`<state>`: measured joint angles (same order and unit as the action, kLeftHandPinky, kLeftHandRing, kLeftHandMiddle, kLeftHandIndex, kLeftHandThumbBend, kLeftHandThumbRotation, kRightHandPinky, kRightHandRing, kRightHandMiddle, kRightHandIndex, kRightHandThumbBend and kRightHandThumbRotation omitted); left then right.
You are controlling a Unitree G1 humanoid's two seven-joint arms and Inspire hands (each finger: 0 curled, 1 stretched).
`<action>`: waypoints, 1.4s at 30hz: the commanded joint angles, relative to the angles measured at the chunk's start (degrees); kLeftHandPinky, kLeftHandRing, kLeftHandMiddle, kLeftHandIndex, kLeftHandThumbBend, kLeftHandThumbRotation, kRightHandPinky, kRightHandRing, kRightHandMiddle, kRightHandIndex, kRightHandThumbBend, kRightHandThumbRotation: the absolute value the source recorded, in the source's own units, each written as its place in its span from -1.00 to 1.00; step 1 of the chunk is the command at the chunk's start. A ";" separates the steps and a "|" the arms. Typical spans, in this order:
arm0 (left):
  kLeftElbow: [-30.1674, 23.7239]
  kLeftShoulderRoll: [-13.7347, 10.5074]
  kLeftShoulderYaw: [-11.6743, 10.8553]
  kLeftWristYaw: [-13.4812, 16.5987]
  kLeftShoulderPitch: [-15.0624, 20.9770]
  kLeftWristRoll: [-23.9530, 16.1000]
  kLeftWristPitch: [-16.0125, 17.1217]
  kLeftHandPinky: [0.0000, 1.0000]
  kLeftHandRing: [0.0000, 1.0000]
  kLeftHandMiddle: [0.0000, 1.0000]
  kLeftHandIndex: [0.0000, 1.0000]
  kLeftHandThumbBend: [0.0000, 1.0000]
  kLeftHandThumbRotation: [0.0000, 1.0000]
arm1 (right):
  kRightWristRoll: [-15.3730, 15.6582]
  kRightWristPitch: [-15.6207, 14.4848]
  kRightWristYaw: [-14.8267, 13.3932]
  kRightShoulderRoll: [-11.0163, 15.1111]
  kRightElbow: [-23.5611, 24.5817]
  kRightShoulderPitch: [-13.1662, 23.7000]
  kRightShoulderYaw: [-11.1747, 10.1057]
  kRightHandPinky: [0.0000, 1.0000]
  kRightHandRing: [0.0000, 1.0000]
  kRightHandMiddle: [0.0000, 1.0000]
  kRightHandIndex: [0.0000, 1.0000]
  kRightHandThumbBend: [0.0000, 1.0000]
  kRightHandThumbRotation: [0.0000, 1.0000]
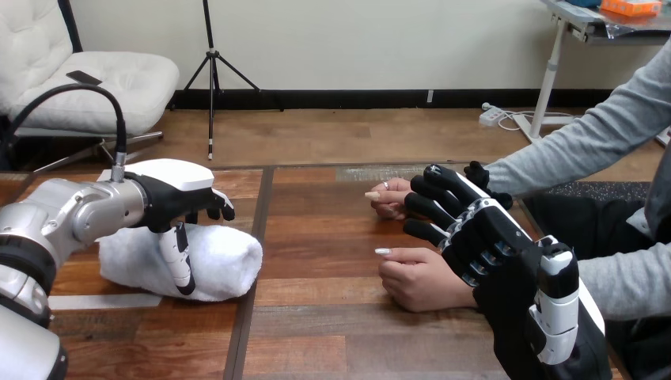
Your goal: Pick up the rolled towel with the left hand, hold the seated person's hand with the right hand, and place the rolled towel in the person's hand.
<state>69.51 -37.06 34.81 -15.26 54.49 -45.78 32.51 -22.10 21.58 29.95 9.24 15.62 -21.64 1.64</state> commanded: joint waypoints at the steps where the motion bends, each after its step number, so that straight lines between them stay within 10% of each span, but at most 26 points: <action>1: -1.21 0.53 0.73 1.10 1.06 -0.91 -0.17 0.29 0.64 0.74 0.73 1.00 -0.66 | -0.33 1.10 -0.13 0.09 1.92 2.90 -0.76 0.70 0.79 0.80 0.76 0.54 1.00; 27: -3.28 -0.25 1.66 1.41 0.73 -3.66 1.72 0.80 0.83 0.83 0.81 1.00 -0.41 | -0.37 0.67 -0.32 -0.03 2.00 3.24 -0.57 0.67 0.79 0.79 0.76 0.57 1.00; 42: -2.49 0.83 -0.19 -1.45 -0.22 -1.32 0.12 0.58 0.76 0.79 0.77 1.00 -0.50 | -0.29 0.92 -0.31 -0.01 2.08 3.19 -0.64 0.66 0.79 0.79 0.75 0.57 1.00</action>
<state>68.41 -37.08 35.87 -15.88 53.93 -48.86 33.96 -22.08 21.64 29.80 9.21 15.62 -21.62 1.52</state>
